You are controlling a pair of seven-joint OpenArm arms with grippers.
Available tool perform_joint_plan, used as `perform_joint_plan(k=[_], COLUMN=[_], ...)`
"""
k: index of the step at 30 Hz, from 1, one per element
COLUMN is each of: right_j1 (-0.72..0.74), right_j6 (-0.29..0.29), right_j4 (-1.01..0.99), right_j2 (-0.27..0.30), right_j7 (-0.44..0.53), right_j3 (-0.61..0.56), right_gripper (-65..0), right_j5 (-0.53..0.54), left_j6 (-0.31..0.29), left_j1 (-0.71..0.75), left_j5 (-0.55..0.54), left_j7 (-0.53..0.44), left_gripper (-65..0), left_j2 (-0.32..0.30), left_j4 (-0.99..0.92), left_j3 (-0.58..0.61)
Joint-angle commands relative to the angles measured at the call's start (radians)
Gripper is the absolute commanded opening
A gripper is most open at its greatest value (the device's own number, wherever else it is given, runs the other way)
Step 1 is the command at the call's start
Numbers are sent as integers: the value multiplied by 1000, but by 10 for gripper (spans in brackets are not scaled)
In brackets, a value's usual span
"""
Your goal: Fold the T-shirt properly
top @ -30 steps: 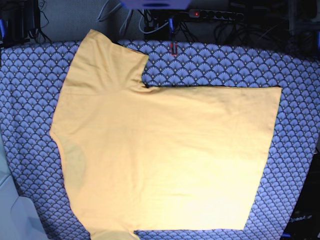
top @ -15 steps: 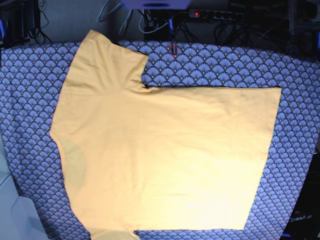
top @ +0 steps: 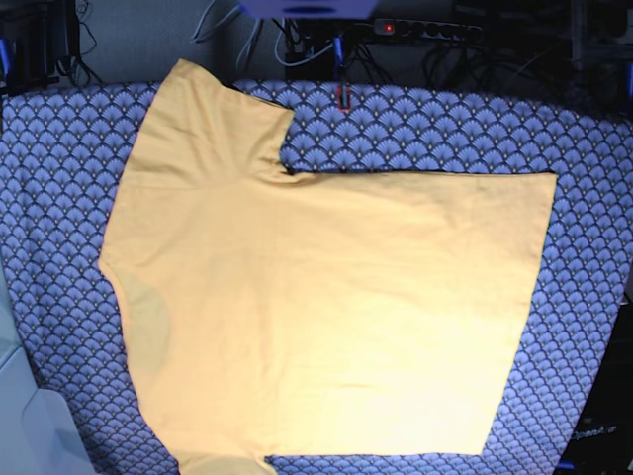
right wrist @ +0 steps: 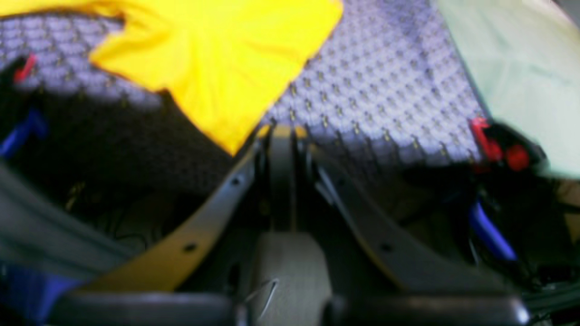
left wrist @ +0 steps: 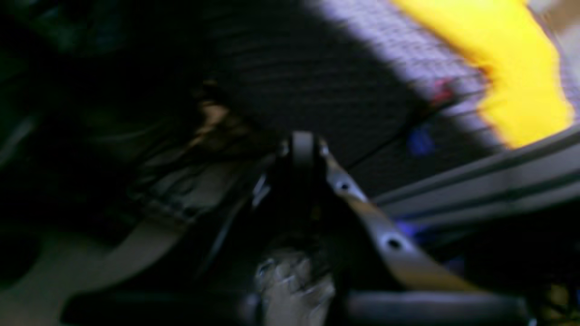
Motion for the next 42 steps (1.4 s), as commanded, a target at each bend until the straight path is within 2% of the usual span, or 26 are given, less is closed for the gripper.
perform_joint_plan(k=[1, 3, 6, 9, 12, 15, 17, 19, 21, 25, 29, 31, 33, 35, 39, 42], right_j1=[-22, 1, 64, 173, 319, 443, 501, 544, 584, 641, 673, 681, 699, 725, 790, 845], right_j6=[6, 34, 164, 290, 382, 494, 554, 583, 589, 591, 603, 672, 690, 690, 690, 690], right_j4=[61, 176, 292, 312, 308, 303, 303, 303, 303, 301, 295, 288, 272, 258, 231, 182], right_j2=[5, 11, 19, 17, 26, 22, 12, -1, -11, -17, -31, -40, -67, -97, -136, -132], right_j7=[-13, -153, -369, -555, -837, -1080, -1187, -1252, -1291, -1396, -1440, -1451, -1480, -1515, -1640, -1747], right_j3=[3, -1, -4, 3, 29, 85, 121, 165, 202, 265, 300, 311, 339, 391, 490, 547], right_gripper=[-650, -650, -650, -650, -650, -650, -650, -650, -650, -641, -552, -483, -408, -368, -361, -361], right_j5=[3, 4, 44, 152, 244, 304, 316, 320, 322, 322, 324, 324, 324, 324, 322, 322], left_j6=[-3, -3, -3, -3, -3, -12, -14, -15, -15, -15, -15, -15, -15, -15, -24, -92], left_j1=[45, 45, 28, -78, -233, -391, -476, -546, -592, -629, -637, -640, -641, -641, -643, -643], left_j5=[-8, -7, 1, 1, 4, 61, 124, 174, 208, 227, 221, 221, 221, 219, 219, 219], left_j7=[20, 165, 455, 750, 1077, 1345, 1476, 1571, 1620, 1643, 1643, 1643, 1643, 1643, 1643, 1643], left_gripper=[-650, -650, -650, -639, -594, -590, -589, -588, -588, -588, -587, -585, -546, -484, -401, -398], left_j2=[-2, -1, 19, 42, 93, 120, 130, 131, 125, 125, 131, 131, 131, 125, 123, 126], left_j4=[83, 241, 419, 536, 614, 672, 706, 726, 731, 732, 763, 766, 766, 766, 766, 766], left_j3=[-15, -50, -133, -238, -393, -528, -583, -601, -606, -604, -601, -601, -601, -601, -601, -607])
